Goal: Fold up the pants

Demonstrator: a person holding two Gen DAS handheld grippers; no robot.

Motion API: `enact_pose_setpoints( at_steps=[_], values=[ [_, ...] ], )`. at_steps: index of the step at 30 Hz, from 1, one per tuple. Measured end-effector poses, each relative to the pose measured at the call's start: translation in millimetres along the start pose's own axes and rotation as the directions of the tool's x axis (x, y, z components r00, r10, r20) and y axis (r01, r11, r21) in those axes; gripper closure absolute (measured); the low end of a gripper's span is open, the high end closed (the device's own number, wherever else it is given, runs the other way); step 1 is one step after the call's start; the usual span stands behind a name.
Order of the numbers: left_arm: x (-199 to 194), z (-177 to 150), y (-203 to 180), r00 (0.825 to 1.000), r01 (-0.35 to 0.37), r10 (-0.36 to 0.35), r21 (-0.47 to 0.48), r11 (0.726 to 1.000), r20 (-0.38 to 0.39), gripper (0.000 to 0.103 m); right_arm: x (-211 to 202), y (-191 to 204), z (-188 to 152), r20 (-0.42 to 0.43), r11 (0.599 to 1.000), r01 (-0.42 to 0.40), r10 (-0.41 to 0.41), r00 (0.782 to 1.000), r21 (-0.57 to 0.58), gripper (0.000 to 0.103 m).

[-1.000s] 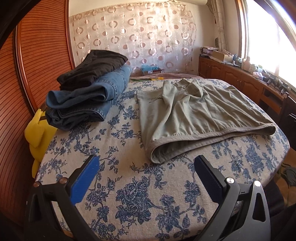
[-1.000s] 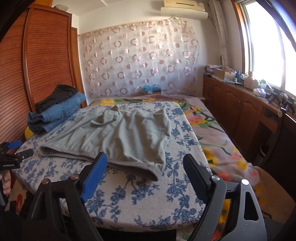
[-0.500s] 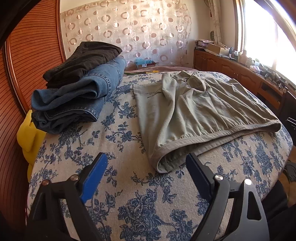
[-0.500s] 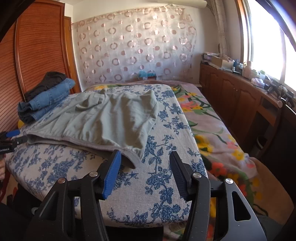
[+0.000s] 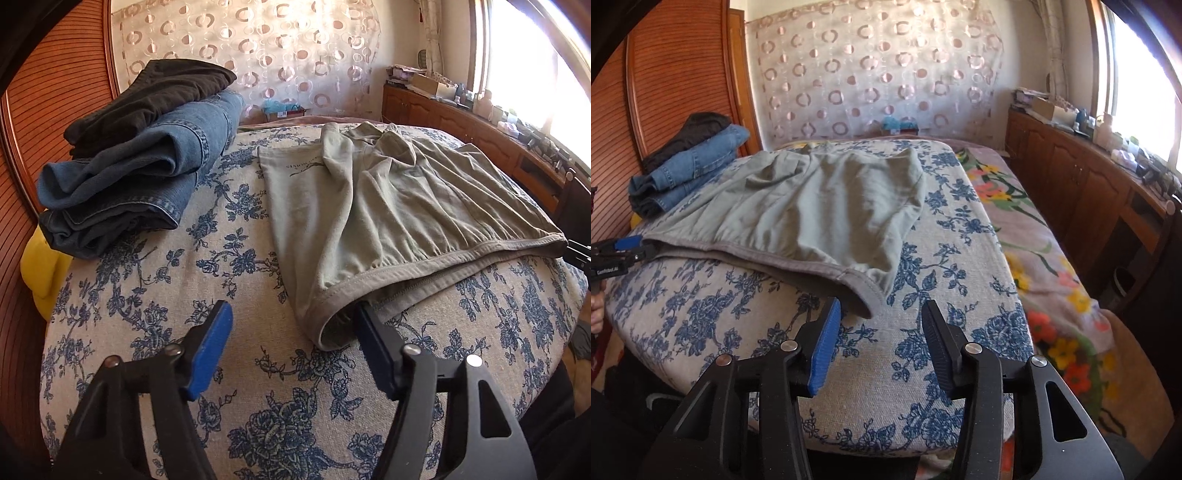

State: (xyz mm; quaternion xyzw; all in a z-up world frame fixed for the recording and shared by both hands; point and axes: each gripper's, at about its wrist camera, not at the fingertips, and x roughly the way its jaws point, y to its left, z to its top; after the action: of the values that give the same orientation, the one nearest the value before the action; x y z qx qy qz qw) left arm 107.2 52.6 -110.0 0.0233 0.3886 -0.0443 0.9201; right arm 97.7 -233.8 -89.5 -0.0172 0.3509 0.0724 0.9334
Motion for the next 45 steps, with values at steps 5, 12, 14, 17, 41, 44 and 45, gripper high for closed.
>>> enact_pose_setpoints(
  at_steps=[5,12,14,17,41,44,45],
  values=[
    [0.8,1.6,2.6,1.000,0.013,-0.013,-0.009,1.000,0.001,0.054,9.1,5.9,2.8,-0.014,1.000,0.005,-0.005,1.000,-0.022,0.082],
    [-3.2,-0.3,1.8,0.998,0.054,-0.054,-0.014,0.998,0.011,0.079,6.3,3.5,2.5,0.006,1.000,0.006,-0.006,1.000,-0.015,0.095],
    [-6.2,-1.0,0.3,0.998,0.064,-0.064,-0.015,0.998,0.019,0.083,5.3,2.2,3.2,0.009,1.000,0.002,-0.002,1.000,-0.012,0.096],
    [-10.4,-1.4,-0.2,0.997,0.069,-0.069,-0.014,0.998,0.033,0.092,2.9,1.1,3.6,0.024,1.000,-0.002,0.003,1.000,-0.007,0.098],
    [-64.9,-19.1,-20.1,0.984,0.150,-0.151,0.018,0.989,0.095,0.101,-39.9,-19.4,0.2,0.063,0.999,0.010,-0.012,0.998,0.031,0.102],
    [-70.2,-25.5,-31.3,0.983,0.162,-0.165,0.038,0.986,0.084,0.101,-46.6,-24.8,-4.0,0.053,0.999,0.018,-0.021,0.998,0.042,0.102],
    [-71.3,-26.2,-34.1,0.983,0.160,-0.163,0.044,0.986,0.083,0.101,-48.3,-26.3,-5.9,0.051,0.999,0.027,-0.029,0.998,0.041,0.102]
  ],
)
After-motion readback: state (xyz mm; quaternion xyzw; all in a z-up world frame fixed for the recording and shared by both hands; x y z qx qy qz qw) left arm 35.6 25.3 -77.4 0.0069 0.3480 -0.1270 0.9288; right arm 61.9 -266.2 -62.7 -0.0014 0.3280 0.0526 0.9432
